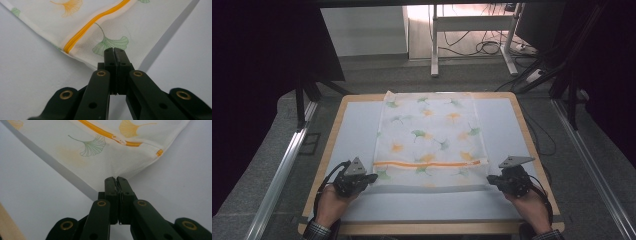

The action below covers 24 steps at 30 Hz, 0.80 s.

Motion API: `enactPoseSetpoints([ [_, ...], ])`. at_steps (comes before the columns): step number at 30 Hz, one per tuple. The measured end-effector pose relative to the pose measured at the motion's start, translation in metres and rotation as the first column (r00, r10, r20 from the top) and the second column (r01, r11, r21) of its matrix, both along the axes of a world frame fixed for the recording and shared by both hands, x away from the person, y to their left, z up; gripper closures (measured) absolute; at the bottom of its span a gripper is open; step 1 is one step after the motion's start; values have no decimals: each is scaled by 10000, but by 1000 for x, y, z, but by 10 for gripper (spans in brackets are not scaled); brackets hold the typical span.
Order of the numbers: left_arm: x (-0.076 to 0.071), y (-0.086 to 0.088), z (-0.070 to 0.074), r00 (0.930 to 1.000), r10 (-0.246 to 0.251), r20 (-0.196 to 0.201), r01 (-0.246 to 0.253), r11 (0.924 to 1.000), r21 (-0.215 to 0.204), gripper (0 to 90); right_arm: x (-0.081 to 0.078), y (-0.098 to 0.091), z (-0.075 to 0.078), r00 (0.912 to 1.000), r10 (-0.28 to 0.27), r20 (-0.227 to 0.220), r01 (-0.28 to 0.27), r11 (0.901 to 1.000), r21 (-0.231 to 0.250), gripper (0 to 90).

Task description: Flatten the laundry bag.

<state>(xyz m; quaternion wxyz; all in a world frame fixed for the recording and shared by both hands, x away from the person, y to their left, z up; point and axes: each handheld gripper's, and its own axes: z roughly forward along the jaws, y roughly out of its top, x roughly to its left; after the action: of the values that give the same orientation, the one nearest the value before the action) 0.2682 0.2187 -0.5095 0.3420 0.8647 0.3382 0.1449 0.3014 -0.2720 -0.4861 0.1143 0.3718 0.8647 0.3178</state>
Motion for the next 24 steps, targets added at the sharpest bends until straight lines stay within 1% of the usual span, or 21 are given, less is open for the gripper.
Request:
enactPoseSetpoints([
  [1, -3, 0, -1, 9999, -60, -91, 61, 10000, 54, 897, -2, 0, 0, 10000, 46, -21, -46, 10000, -31, 875],
  [4, -6, 0, -2, 9998, -104, -145, 106, 9999, 117, 896, -6, 0, -1, 9999, 124, -77, -124, 9999, -89, 875],
  [5, -10, 0, -2, 9997, -144, -184, 147, 9997, 182, 896, -10, 0, -2, 9997, 178, -152, -179, 9998, -116, 875],
  [8, -14, 0, -3, 9995, -206, -232, 211, 9995, 222, 895, -13, -1, -3, 9996, 231, -189, -233, 9997, -77, 875],
  [9, -16, -1, -3, 9994, -226, -258, 232, 9994, 238, 895, -17, -2, -3, 9993, 286, -229, -288, 9996, -63, 875],
  [10, -20, -1, -4, 9992, -251, -297, 260, 9992, 319, 895, -19, -2, -3, 9992, 330, -241, -331, 9994, -61, 875],
  [12, -21, -1, -4, 9991, -267, -320, 278, 9991, 334, 895, -21, -2, -4, 9990, 379, -246, -380, 9993, -66, 875],
  [14, -27, -1, -4, 9991, -296, -319, 307, 9989, 367, 894, -25, -1, -4, 9984, 487, -283, -492, 9987, -159, 874],
  [17, -33, -1, -4, 9990, -325, -314, 339, 9984, 450, 894, -29, -2, -4, 9979, 585, -277, -589, 9982, -149, 874],
  [18, -33, -1, -4, 9990, -325, -314, 339, 9984, 450, 893, -29, -2, -4, 9979, 585, -277, -589, 9982, -149, 874],
  [21, -39, -2, -4, 9986, -379, -362, 400, 9974, 595, 892, -33, -3, -5, 9971, 681, -354, -686, 9976, -123, 873],
  [24, -42, -2, -4, 9983, -447, -381, 470, 9970, 607, 892, -36, -3, -6, 9966, 708, -427, -716, 9973, -169, 872],
])
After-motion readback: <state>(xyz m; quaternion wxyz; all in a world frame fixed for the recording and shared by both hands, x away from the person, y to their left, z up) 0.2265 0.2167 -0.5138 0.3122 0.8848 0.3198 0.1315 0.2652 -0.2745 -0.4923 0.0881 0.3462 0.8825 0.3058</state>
